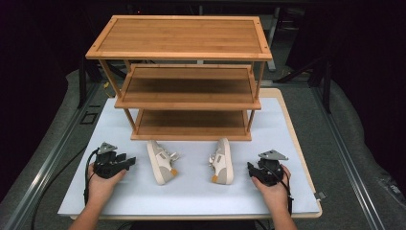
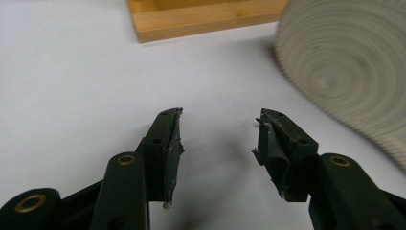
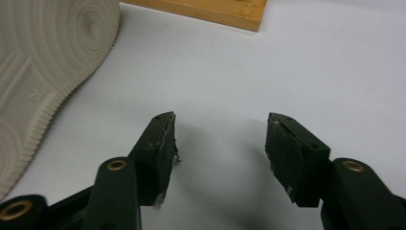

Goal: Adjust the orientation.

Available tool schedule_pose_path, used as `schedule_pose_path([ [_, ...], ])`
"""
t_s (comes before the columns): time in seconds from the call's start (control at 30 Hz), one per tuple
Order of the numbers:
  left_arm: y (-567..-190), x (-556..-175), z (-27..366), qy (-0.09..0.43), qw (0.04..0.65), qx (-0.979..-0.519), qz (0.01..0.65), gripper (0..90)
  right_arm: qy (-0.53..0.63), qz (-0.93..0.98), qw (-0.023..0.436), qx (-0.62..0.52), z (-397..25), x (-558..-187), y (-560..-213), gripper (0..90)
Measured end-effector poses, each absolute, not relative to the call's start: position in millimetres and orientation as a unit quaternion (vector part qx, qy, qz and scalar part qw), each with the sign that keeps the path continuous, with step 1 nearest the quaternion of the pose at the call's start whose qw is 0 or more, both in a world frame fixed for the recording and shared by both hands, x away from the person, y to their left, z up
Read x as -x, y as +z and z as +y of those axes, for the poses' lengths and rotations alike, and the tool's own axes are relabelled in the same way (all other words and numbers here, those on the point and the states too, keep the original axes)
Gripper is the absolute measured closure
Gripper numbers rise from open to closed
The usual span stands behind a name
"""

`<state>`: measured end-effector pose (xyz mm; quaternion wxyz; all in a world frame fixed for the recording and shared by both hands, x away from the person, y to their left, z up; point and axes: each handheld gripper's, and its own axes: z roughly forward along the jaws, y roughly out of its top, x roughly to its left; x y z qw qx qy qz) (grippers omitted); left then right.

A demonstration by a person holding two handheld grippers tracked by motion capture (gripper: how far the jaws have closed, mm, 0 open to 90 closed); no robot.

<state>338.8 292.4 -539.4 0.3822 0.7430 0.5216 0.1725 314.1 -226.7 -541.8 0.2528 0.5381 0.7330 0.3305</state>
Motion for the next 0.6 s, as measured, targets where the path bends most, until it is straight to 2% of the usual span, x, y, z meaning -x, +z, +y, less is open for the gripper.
schedule_pose_path([
  [0.27, -529, -322, 284, 0.170, 0.404, -0.739, 0.512, 50.0, 0.387, 0.720, 0.232, -0.528, -219, -297, -522, 42.4],
  [0.6, -515, -309, 274, 0.177, 0.413, -0.743, 0.496, 49.0, 0.392, 0.729, 0.246, -0.504, -205, -288, -511, 42.2],
])
